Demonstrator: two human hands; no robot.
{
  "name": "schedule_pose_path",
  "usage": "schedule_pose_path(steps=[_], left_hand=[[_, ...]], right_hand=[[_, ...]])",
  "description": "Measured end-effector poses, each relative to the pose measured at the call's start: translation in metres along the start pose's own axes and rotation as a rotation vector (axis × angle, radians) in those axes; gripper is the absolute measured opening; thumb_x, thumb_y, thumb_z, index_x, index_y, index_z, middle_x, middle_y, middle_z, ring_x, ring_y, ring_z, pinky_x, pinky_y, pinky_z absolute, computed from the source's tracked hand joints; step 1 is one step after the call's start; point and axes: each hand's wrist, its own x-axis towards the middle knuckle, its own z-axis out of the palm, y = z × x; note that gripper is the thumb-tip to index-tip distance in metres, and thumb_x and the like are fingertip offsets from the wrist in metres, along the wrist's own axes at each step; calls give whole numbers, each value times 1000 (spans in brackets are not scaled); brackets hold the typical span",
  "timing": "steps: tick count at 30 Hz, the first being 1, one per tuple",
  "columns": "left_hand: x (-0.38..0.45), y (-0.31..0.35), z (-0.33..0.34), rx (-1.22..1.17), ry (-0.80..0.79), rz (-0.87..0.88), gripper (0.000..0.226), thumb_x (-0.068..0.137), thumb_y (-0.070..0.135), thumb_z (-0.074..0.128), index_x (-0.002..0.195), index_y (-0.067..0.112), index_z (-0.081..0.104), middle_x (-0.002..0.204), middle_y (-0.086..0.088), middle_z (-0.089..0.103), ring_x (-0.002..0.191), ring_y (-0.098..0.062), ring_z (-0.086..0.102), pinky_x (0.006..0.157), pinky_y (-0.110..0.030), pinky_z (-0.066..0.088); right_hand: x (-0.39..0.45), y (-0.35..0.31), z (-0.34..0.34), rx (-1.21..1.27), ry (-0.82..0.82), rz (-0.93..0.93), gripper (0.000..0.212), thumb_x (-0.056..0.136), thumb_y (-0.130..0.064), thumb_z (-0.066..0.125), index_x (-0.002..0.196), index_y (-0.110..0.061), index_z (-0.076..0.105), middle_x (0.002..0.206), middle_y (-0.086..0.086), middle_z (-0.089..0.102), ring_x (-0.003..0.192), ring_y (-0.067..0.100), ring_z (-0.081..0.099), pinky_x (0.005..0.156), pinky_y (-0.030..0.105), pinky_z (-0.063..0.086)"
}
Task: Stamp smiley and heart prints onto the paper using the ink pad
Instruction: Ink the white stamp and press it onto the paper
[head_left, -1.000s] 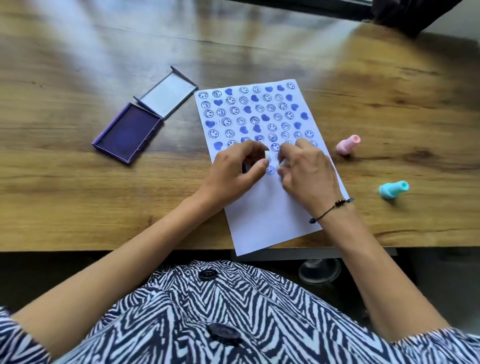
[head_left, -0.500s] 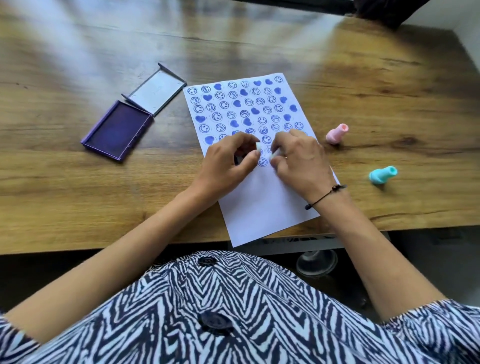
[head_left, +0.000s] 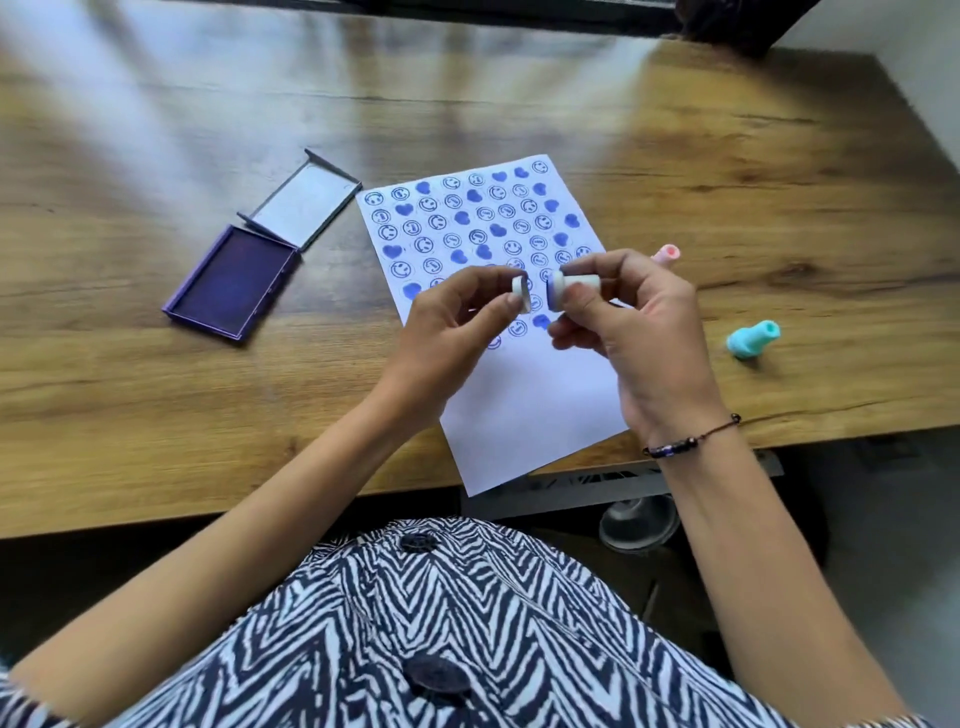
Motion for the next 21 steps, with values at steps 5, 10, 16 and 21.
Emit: schedule_pose_path(steps=[5,10,16,21], left_hand=[[-2,2,6,-72,-95,12,18,85,4,56,99,15,62,90,5,66,83,0,62,75,-13,48],[0,3,12,-49,-147,34,23,85,0,55,106,9,59,91,2,65,80,5,62,71,-9,46],[7,7,20,-24,-161,55,21,84,-2,55,103,6,59,88,0,65,77,4,64,68,-8,46],[14,7,33,59,-208,81,18,85,3,56,101,10,61,88,-4,67,79,1,64,70,-12,47]], right_hand=[[-5,3,1,-27,21,-39,11,78,-6,67,75,-16,64,61,-2,63,46,11,57,52,23,54],[-8,8,-2,-72,91,-78,9,78,-9,68,77,-17,63,62,-3,63,47,10,58,53,24,54],[-8,11,-7,-115,162,-125,8,78,-10,68,77,-17,64,62,-4,63,48,11,60,54,27,55],[-4,17,-16,-196,211,-153,5,80,-10,66,84,-10,63,65,1,64,48,10,60,54,28,54]])
